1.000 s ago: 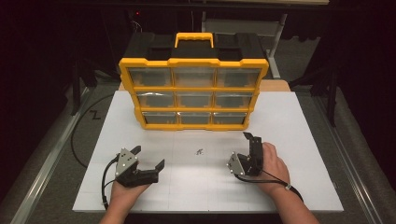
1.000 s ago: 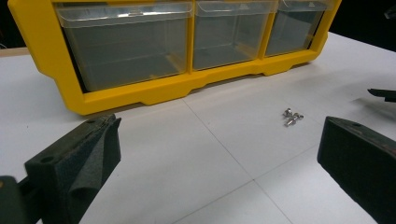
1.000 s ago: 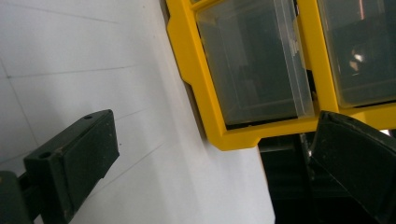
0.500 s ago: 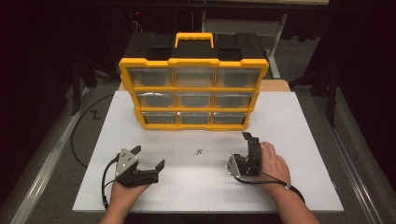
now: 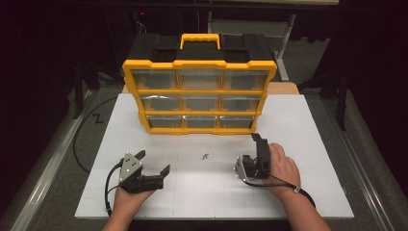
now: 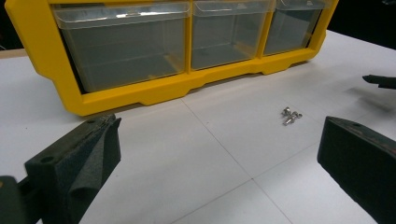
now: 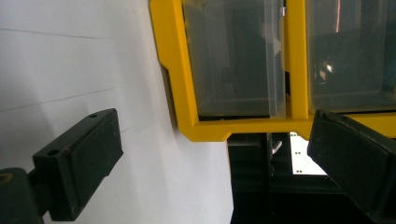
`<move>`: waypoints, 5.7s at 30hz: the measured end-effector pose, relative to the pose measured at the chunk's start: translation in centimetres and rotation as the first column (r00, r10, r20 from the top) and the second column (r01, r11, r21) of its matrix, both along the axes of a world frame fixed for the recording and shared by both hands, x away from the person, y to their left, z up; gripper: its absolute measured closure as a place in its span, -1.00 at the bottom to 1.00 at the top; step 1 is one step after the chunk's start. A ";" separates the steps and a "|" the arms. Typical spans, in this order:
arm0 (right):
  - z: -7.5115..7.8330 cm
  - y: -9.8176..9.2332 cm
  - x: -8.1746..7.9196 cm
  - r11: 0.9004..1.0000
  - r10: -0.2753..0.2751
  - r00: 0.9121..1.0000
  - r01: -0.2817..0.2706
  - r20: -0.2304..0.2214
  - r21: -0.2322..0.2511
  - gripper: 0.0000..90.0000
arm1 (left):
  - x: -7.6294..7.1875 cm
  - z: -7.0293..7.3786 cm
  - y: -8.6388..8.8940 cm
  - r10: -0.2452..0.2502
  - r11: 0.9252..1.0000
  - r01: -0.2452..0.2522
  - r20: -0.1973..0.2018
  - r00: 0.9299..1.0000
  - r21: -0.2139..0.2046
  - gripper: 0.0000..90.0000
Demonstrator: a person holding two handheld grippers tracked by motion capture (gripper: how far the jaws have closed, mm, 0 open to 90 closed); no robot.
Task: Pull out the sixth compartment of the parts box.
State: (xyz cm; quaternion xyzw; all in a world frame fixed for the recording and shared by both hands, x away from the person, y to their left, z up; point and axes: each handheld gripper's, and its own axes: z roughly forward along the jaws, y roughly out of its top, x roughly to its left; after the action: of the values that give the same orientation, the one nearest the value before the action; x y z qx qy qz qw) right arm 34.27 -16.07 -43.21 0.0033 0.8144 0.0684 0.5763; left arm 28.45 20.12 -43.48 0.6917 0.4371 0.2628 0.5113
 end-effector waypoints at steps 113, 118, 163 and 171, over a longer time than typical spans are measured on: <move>9.8 6.3 6.5 0.988 -0.085 0.978 0.107 0.192 -0.111 0.53 | -0.1 0.3 0.5 -0.009 1.000 0.010 0.011 1.000 -0.011 -0.99; 9.7 6.4 6.5 0.987 -0.093 0.976 0.117 0.198 -0.111 0.59 | -0.1 0.3 0.4 -0.010 1.000 0.010 0.011 1.000 -0.013 -0.99; 10.6 6.7 5.4 0.981 -0.093 0.980 0.120 0.174 -0.153 0.76 | -0.3 0.6 0.6 -0.010 0.999 0.010 0.021 1.000 -0.032 -0.99; 10.7 6.7 4.7 0.982 -0.101 0.982 0.125 0.162 -0.145 0.76 | -0.2 0.6 0.6 -0.012 0.999 0.012 0.021 1.000 -0.031 -0.99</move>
State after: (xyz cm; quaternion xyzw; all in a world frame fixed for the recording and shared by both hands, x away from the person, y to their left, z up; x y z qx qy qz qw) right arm 38.94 -9.38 -32.53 -0.0003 0.7689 -0.0277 0.6388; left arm 28.20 20.74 -42.88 0.6833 0.4316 0.2601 0.5283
